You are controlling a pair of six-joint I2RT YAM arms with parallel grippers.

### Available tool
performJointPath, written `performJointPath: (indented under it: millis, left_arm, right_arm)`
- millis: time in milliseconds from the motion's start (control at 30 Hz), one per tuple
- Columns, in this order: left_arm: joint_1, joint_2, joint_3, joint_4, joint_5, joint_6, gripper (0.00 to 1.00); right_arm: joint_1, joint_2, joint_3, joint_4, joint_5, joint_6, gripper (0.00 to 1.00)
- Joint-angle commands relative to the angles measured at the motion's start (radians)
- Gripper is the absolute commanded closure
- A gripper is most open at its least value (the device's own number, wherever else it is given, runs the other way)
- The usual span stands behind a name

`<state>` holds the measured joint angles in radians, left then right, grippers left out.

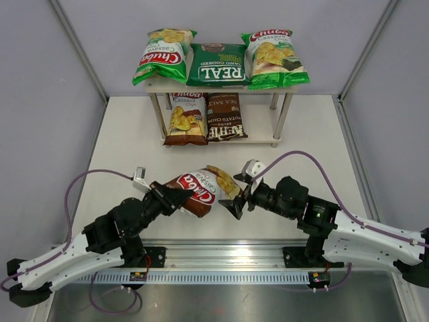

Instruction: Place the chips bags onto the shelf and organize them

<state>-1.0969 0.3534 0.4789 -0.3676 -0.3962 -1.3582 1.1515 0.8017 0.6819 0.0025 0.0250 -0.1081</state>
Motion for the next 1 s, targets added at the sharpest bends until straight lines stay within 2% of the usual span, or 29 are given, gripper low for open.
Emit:
performJointPath:
  millis: [0,67,100,167,200,233,300,333,400,433,600,633,733,767,833,867,967]
  left_arm:
    - [0.002,-0.083,0.012,0.252,-0.101,0.264,0.97]
    - [0.000,-0.129,0.010,0.283,-0.101,0.364,0.97]
    - [0.002,-0.146,0.009,0.300,-0.093,0.398,0.97]
    - [0.000,-0.188,-0.002,0.352,-0.043,0.470,0.97]
    - [0.002,-0.198,-0.005,0.363,-0.015,0.491,0.97]
    - [0.002,-0.211,-0.008,0.422,0.017,0.513,0.97]
    - [0.002,-0.228,-0.011,0.459,0.114,0.556,0.97]
    - [0.002,-0.231,-0.011,0.502,0.156,0.574,0.97]
    - [0.002,-0.231,-0.010,0.528,0.247,0.593,0.97]
    - [0.002,-0.231,-0.011,0.562,0.279,0.600,0.97]
    - [0.002,-0.244,-0.049,0.683,0.436,0.588,0.97]
    - [0.002,-0.248,-0.077,0.747,0.454,0.579,0.97]
    - [0.002,-0.245,-0.108,0.806,0.467,0.550,0.97]
    - [0.000,-0.240,-0.112,0.814,0.467,0.541,0.97]
    - [0.002,-0.232,-0.137,0.855,0.455,0.533,0.98]
    - [0.002,-0.232,-0.147,0.875,0.448,0.525,0.99]
    - [0.002,-0.209,-0.177,0.959,0.438,0.516,1.00]
  right_arm:
    - [-0.030,0.011,0.114,-0.130,0.302,0.345,0.00]
    - [-0.096,-0.001,0.140,-0.191,0.259,0.462,0.01]
    - [-0.192,-0.010,0.154,-0.208,0.224,0.579,0.01]
    - [-0.293,-0.036,0.157,-0.237,0.085,0.687,0.01]
    - [-0.397,-0.041,0.160,-0.237,0.028,0.747,0.00]
    - [-0.438,-0.035,0.159,-0.234,-0.099,0.771,0.00]
    - [-0.515,-0.016,0.166,-0.222,-0.204,0.826,0.00]
    - [-0.570,-0.001,0.166,-0.205,-0.305,0.837,0.01]
    - [-0.610,0.008,0.156,-0.139,-0.390,0.884,0.01]
    - [-0.654,0.010,0.151,-0.109,-0.486,0.904,0.01]
    - [-0.759,0.013,0.130,0.098,-0.732,1.042,0.00]
    - [-0.772,0.007,0.119,0.201,-0.825,1.076,0.01]
    - [-0.812,0.001,0.053,0.388,-0.949,1.281,0.01]
    - [-0.811,0.002,0.023,0.501,-0.970,1.380,0.00]
    - [-0.812,-0.005,-0.001,0.595,-1.005,1.455,0.00]
    - [-0.812,-0.015,-0.016,0.600,-1.013,1.490,0.01]
    - [-0.811,-0.083,-0.021,0.533,-1.059,1.460,0.01]
